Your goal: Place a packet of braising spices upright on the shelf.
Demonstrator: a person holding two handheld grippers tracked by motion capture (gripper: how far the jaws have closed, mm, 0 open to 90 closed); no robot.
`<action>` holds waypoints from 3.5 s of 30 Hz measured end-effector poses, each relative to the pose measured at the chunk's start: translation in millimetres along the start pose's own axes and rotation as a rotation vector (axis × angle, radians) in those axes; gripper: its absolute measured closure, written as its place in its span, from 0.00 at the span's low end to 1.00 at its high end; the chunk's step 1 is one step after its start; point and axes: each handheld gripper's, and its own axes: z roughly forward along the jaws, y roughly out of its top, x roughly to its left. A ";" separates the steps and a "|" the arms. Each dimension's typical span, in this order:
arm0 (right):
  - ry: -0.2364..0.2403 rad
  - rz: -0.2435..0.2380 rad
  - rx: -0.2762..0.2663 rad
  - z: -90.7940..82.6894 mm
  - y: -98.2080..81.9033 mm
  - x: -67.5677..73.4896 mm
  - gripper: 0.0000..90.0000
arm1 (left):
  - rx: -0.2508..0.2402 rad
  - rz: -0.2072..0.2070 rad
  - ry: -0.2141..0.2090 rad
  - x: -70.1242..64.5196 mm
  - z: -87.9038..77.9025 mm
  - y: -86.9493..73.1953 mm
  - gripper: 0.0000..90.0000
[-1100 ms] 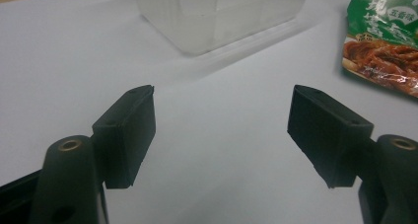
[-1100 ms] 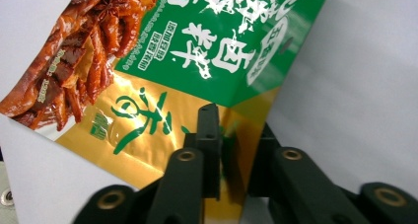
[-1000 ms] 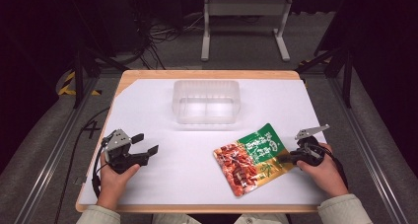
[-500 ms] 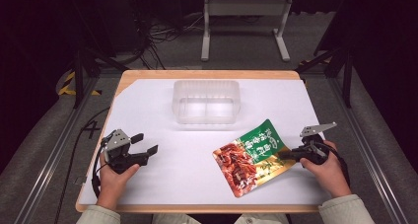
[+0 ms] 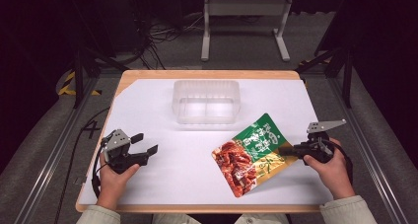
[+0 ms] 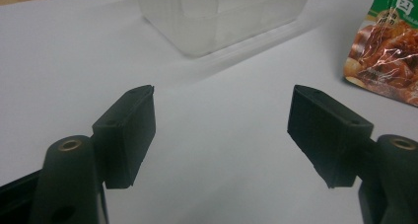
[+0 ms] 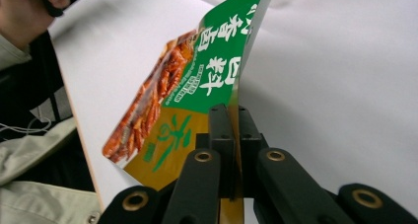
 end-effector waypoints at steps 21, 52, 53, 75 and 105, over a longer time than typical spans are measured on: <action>0.094 -0.114 -0.108 -13.4 32.5 50.1 1.00 | 0.000 -0.004 0.011 0.1 -1.1 -0.6 0.30; 0.076 -0.108 -0.224 -31.8 92.0 73.3 1.00 | -0.006 -0.013 0.012 0.7 -1.9 -1.3 0.30; 0.078 -0.106 -0.230 -32.4 94.1 72.8 1.00 | -0.007 -0.015 0.010 0.6 -2.0 -1.3 0.30; 0.040 -0.102 -0.263 -29.2 146.5 64.6 1.00 | -0.006 -0.019 0.012 0.6 -3.6 -1.6 0.30; 0.014 -0.139 -0.258 2.0 207.4 35.8 1.00 | -0.006 -0.031 0.049 -1.9 -22.2 -14.2 0.29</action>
